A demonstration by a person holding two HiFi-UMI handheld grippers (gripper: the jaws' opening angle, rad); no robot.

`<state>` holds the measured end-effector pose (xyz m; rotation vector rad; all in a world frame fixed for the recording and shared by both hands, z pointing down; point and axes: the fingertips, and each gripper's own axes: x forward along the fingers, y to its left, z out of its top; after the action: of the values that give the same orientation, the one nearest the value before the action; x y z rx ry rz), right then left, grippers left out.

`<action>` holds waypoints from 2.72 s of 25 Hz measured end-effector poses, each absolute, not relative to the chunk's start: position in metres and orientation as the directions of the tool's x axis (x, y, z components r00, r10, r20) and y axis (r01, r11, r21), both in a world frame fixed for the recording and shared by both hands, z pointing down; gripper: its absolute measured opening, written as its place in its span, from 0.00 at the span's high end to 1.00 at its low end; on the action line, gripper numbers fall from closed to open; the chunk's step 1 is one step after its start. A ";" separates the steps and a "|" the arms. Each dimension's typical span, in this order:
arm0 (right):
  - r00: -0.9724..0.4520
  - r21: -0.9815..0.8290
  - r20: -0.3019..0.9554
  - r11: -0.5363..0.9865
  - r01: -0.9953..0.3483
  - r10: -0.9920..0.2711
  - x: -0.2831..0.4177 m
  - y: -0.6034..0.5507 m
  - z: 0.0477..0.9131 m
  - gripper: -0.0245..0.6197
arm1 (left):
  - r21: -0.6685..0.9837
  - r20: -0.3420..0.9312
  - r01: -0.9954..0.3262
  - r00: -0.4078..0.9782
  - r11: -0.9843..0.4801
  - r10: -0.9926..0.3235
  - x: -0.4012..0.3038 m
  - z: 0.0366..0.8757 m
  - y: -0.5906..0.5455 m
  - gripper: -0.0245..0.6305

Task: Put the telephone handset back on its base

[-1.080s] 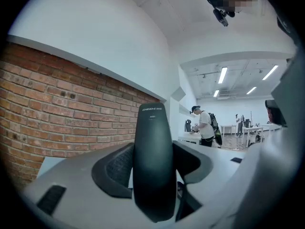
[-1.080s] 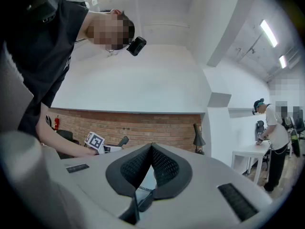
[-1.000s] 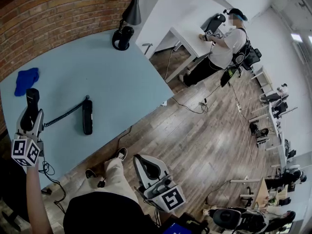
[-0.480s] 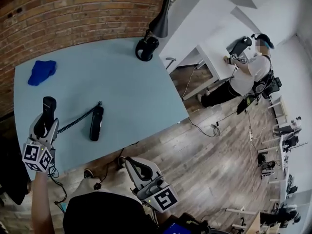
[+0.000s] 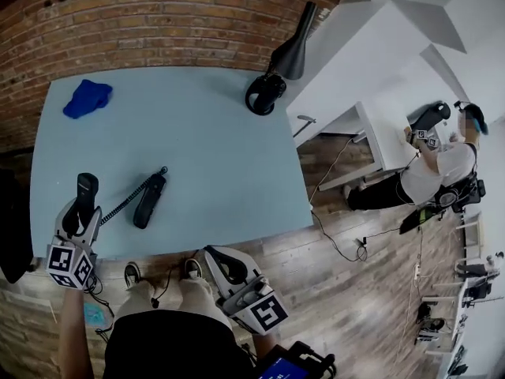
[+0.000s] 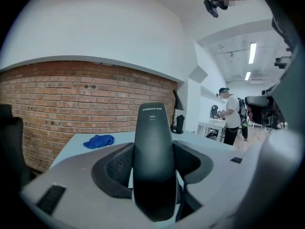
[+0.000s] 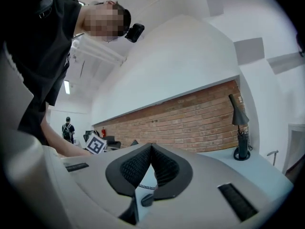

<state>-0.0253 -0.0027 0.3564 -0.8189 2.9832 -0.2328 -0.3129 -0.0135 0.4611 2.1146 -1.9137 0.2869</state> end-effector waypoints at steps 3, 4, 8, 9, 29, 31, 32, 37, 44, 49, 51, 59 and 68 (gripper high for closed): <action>-0.883 -0.182 0.004 0.868 -0.462 -0.470 -0.007 -0.017 0.367 0.93 | 0.039 0.356 -0.998 0.051 -0.039 -0.933 -0.298 0.475 -0.004 0.54; -0.893 -0.182 0.007 0.877 -0.444 -0.451 -0.002 -0.021 0.370 0.93 | 0.038 0.359 -0.999 0.034 -0.021 -0.933 -0.295 0.480 0.000 0.54; -0.922 -0.178 0.020 0.907 -0.383 -0.386 0.011 -0.028 0.379 0.93 | 0.014 0.395 -0.999 -0.021 0.029 -0.918 -0.281 0.510 0.018 0.54; -0.927 -0.179 0.025 0.911 -0.373 -0.374 0.015 -0.028 0.381 0.93 | 0.009 0.407 -0.999 -0.032 0.039 -0.913 -0.278 0.518 0.022 0.54; -0.860 -0.309 0.076 0.808 -0.501 -0.504 0.105 -0.040 0.442 0.93 | 0.042 0.542 -0.999 0.023 0.000 -0.840 -0.256 0.553 -0.022 0.54; -0.841 -0.316 0.082 0.787 -0.530 -0.534 0.117 -0.045 0.451 0.93 | 0.064 0.558 -0.998 0.048 -0.015 -0.829 -0.252 0.554 -0.038 0.54; -0.833 -0.317 0.091 0.777 -0.544 -0.546 0.123 -0.047 0.456 0.93 | 0.074 0.565 -0.997 0.058 -0.020 -0.823 -0.250 0.556 -0.045 0.54; -0.782 -0.343 0.144 0.711 -0.614 -0.606 0.151 -0.049 0.481 0.93 | 0.091 0.611 -0.994 0.105 -0.062 -0.785 -0.236 0.572 -0.078 0.54; -0.730 -0.350 0.245 0.644 -0.680 -0.638 0.183 -0.036 0.506 0.93 | 0.112 0.674 -0.989 0.148 -0.097 -0.724 -0.222 0.615 -0.111 0.54; -0.687 -0.345 0.279 0.598 -0.723 -0.670 0.205 -0.023 0.517 0.93 | 0.099 0.720 -0.994 0.104 -0.048 -0.686 -0.222 0.645 -0.113 0.54; -0.680 -0.341 0.288 0.591 -0.731 -0.674 0.209 -0.020 0.518 0.93 | 0.097 0.732 -0.995 0.097 -0.038 -0.675 -0.220 0.652 -0.110 0.54; -0.658 -0.341 0.282 0.568 -0.749 -0.699 0.214 -0.012 0.524 0.93 | 0.075 0.767 -0.995 0.096 -0.060 -0.635 -0.214 0.673 -0.110 0.54; -0.660 -0.348 0.284 0.567 -0.747 -0.695 0.211 -0.009 0.523 0.93 | 0.011 0.802 -0.994 0.074 -0.109 -0.593 -0.210 0.682 -0.115 0.54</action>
<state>0.2113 -0.0089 0.5234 -1.3312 2.8812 -0.7292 -0.2103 -0.1146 0.6817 1.7680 -1.5762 0.8761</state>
